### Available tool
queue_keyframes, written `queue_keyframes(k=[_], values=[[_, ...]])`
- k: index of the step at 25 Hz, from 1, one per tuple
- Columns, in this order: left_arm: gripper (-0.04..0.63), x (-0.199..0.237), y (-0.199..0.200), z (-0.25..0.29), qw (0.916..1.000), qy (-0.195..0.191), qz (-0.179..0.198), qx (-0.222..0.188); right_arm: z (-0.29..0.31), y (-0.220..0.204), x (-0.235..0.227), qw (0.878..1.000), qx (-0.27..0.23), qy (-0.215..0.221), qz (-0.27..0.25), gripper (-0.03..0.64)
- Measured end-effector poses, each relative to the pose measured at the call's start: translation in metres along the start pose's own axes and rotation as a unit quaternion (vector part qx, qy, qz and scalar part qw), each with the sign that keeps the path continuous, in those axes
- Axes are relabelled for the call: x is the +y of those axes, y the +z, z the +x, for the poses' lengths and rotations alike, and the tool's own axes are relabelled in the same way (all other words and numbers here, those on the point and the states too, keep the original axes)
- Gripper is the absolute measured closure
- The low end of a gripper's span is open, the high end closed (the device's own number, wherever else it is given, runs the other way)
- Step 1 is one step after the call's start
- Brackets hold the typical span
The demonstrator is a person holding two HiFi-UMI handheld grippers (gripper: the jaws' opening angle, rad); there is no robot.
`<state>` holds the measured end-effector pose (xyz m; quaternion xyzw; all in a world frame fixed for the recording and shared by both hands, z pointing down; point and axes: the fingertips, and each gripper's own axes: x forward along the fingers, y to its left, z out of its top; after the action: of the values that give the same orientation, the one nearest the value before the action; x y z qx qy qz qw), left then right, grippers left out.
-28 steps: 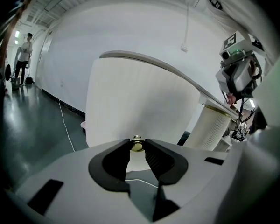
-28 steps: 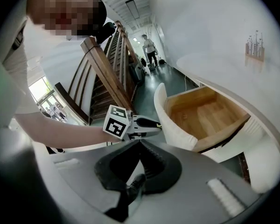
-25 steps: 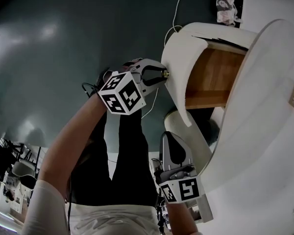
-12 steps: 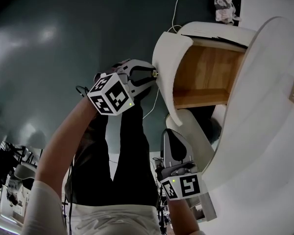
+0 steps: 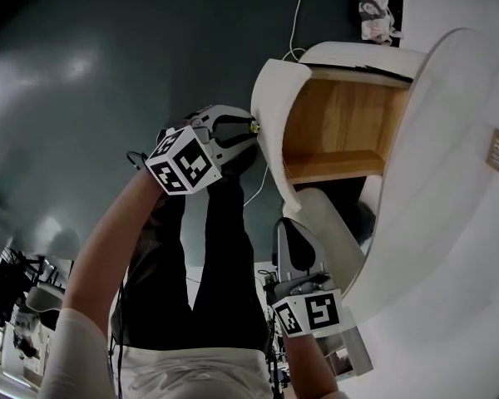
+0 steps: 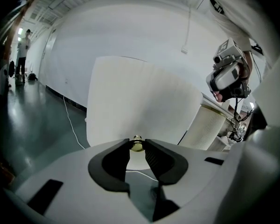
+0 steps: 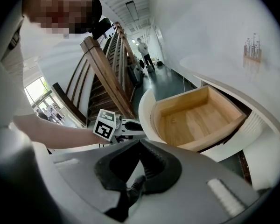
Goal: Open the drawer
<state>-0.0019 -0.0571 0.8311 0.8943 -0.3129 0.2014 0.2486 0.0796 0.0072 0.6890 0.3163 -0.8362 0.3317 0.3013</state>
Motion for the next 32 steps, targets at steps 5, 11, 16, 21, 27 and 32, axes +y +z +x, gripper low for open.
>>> queue_keyframes(k=[5, 11, 16, 21, 27, 32], values=[[0.442, 0.002, -0.002, -0.009, 0.9998, 0.013, -0.017, -0.001, 0.001, -0.001, 0.015, 1.0, -0.005, -0.012, 0.002, 0.606], [0.417, -0.008, 0.019, -0.039, 0.9996, 0.014, -0.022, -0.006, -0.011, 0.022, 0.025, 0.999, -0.032, -0.025, 0.003, 0.606], [0.402, -0.027, 0.066, -0.074, 0.9997, 0.009, -0.022, -0.011, -0.039, 0.064, 0.03, 0.997, -0.065, -0.039, -0.006, 0.606], [0.399, -0.049, 0.13, -0.109, 0.9996, 0.001, -0.005, -0.026, -0.07, 0.105, 0.043, 0.994, -0.089, -0.056, -0.011, 0.606], [0.4, -0.085, 0.203, -0.149, 0.999, -0.013, 0.006, -0.041, -0.113, 0.151, 0.066, 0.99, -0.111, -0.076, -0.029, 0.606], [0.403, -0.116, 0.246, -0.177, 0.9985, -0.031, 0.015, -0.043, -0.151, 0.186, 0.078, 0.985, -0.144, -0.096, -0.024, 0.606]])
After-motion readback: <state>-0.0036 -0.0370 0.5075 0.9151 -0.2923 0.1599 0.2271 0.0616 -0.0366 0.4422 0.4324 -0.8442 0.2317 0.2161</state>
